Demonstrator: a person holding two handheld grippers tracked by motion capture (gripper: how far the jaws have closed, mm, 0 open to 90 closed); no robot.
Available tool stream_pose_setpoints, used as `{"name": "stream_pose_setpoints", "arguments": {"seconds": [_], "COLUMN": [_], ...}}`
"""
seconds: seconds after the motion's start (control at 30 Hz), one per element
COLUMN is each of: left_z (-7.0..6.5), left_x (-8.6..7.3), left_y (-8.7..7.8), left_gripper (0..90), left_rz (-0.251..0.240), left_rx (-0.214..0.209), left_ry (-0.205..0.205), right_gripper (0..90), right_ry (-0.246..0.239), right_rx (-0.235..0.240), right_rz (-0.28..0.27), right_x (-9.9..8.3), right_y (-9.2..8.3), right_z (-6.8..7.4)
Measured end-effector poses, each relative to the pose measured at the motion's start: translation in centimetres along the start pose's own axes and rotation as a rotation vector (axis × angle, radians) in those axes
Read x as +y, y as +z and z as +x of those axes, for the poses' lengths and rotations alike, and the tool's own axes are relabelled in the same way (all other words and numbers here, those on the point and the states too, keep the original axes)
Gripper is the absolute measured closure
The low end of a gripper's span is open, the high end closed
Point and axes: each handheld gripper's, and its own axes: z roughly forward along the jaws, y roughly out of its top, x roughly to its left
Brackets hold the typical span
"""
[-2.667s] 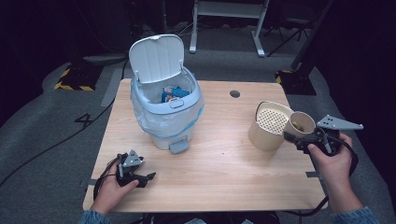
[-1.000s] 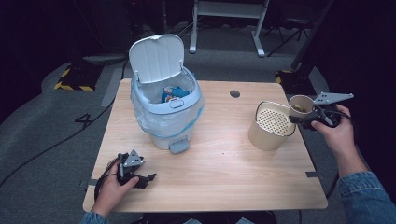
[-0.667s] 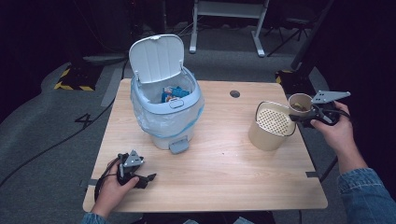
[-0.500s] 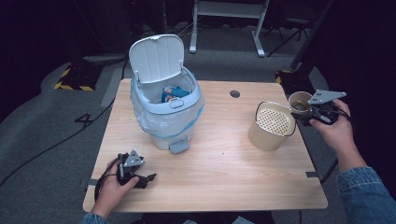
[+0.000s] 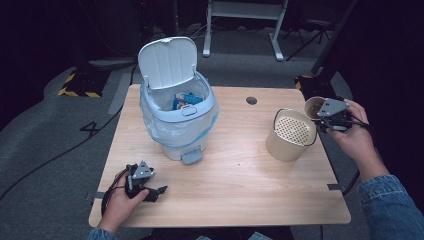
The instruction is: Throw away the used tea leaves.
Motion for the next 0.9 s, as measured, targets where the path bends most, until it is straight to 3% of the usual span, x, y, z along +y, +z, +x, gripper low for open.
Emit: {"name": "stream_pose_setpoints", "arguments": {"seconds": [0.07, 0.13, 0.17, 0.2, 0.23, 0.27, 0.3, 0.33, 0.4, 0.43, 0.5, 0.53, 0.57, 0.6, 0.63, 0.67, 0.7, 0.73, 0.8, 0.87, 0.9], "left_z": [0.0, 0.0, 0.0, 0.0, 0.0, 0.0, 0.0, 0.0, 0.1, 0.0, 0.1, 0.1, 0.0, 0.0, 0.0, 0.0, 0.0, 0.0, 0.0, 0.0, 0.0], "left_x": [0.0, 0.0, 0.0, 0.0, 0.0, 0.0, 0.1, 0.1, 0.1, 0.1, 0.1, 0.1, 0.1, 0.1, 0.1, 0.1, 0.1, 0.1, 0.1, 0.1, 0.1], "left_y": [0.0, 0.0, 0.0, 0.0, 0.0, 0.0, 0.1, 0.1, 0.1, 0.1, 0.1, 0.1, 0.1, 0.1, 0.1, 0.1, 0.1, 0.1, 0.1, 0.1, 0.1], "left_gripper": [15.2, 15.2, 15.2, 15.2, 15.2, 15.2, 15.2, 15.2, 15.2, 15.2, 15.2, 15.2, 15.2, 15.2, 15.2, 15.2, 15.2, 15.2, 15.2, 15.2, 15.2], "left_rz": [0.0, 0.0, 0.0, 0.0, 0.0, 0.0, 0.0, 0.0, 0.001, 0.001, 0.001, 0.001, 0.0, 0.0, 0.0, 0.0, 0.0, 0.0, 0.0, 0.001, 0.001], "left_rx": [0.0, 0.0, 0.0, -0.001, 0.0, -0.001, 0.001, 0.001, 0.002, 0.003, 0.004, 0.004, 0.004, 0.004, 0.004, 0.004, 0.004, 0.004, 0.004, 0.006, 0.006], "left_ry": [0.0, 0.001, 0.001, 0.0, 0.004, 0.0, 0.0, 0.0, 0.002, 0.001, 0.002, 0.001, -0.003, -0.003, -0.003, -0.003, -0.003, -0.002, -0.003, 0.001, 0.001], "right_gripper": [32.4, 32.4, 32.4, 32.4, 32.5, 32.5, 32.4, 32.4, 32.4, 32.5, 32.5, 32.5, 32.6, 32.6, 32.6, 32.6, 32.6, 32.6, 32.6, 32.6, 32.6], "right_ry": [-0.023, -0.115, -0.115, -0.153, -0.238, -0.238, -0.284, -0.284, -0.355, -0.421, -0.487, -0.487, -0.592, -0.592, -0.705, -0.705, -0.767, -0.877, -0.985, -1.075, -1.075], "right_rx": [-0.013, -0.054, -0.054, -0.065, -0.089, -0.089, -0.109, -0.109, -0.139, -0.17, -0.208, -0.208, -0.266, -0.266, -0.327, -0.327, -0.354, -0.402, -0.444, -0.472, -0.472], "right_rz": [0.012, 0.047, 0.047, 0.057, 0.087, 0.087, 0.117, 0.117, 0.156, 0.177, 0.218, 0.218, 0.26, 0.26, 0.31, 0.31, 0.334, 0.387, 0.435, 0.467, 0.467], "right_x": [0.1, 0.5, 0.5, 0.6, 0.9, 0.9, 1.2, 1.2, 1.5, 1.7, 2.1, 2.1, 2.5, 2.5, 2.9, 2.9, 3.2, 3.6, 3.9, 4.1, 4.1], "right_y": [0.0, 0.0, 0.0, 0.1, 0.1, 0.1, 0.1, 0.1, 0.2, 0.4, 0.5, 0.5, 0.6, 0.6, 0.8, 0.8, 0.9, 1.1, 1.4, 1.7, 1.7], "right_z": [0.0, 0.2, 0.2, 0.2, 0.4, 0.4, 0.6, 0.6, 0.9, 1.4, 1.9, 1.9, 2.5, 2.5, 3.2, 3.2, 3.6, 4.3, 5.0, 5.5, 5.5]}}
